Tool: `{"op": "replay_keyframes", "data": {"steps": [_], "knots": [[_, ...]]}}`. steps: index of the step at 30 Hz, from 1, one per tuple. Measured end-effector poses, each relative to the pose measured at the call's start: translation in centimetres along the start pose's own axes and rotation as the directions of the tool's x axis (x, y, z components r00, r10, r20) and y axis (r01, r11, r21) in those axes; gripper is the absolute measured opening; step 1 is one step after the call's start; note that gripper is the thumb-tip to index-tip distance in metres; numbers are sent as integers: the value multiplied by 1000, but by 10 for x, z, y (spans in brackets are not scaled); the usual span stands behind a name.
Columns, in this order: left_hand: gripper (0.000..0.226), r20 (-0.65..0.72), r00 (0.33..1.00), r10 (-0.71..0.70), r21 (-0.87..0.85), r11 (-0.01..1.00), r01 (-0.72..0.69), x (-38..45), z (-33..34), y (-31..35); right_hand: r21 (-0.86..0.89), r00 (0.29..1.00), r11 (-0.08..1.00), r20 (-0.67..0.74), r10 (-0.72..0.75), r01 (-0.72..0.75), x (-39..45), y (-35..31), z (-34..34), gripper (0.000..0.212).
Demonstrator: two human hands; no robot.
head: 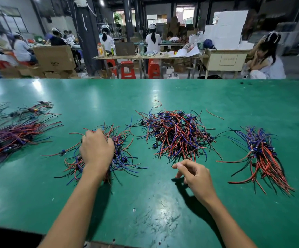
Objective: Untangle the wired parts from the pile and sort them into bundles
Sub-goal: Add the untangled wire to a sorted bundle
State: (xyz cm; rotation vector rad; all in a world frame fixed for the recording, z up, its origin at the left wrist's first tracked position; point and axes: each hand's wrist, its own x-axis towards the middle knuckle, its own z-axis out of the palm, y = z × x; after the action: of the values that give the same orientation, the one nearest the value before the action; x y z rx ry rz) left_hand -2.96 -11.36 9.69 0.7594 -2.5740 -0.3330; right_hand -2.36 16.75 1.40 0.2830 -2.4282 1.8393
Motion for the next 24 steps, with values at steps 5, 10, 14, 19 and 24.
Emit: {"op": "replay_keyframes", "data": {"steps": [5,10,14,19,24], "knots": [[39,-14,984,180,234,957,-171,-13,31,31,1,1000,1000,7,13,-13,1,1,0,20],[40,224,865,450,-148,893,-426,-16,77,76,10,1000,1000,11,26,-26,1,3,-2,20],[34,238,831,503,-272,856,-440,-27,105,81,27,999,999,20,29,-30,2,3,-3,21],[16,181,927,329,-529,827,-190,-29,107,84,35,999,999,38,29,-30,3,4,-4,21],[20,392,896,211,-767,613,191,-38,89,86,24,999,999,46,27,-29,4,4,-3,19]]}}
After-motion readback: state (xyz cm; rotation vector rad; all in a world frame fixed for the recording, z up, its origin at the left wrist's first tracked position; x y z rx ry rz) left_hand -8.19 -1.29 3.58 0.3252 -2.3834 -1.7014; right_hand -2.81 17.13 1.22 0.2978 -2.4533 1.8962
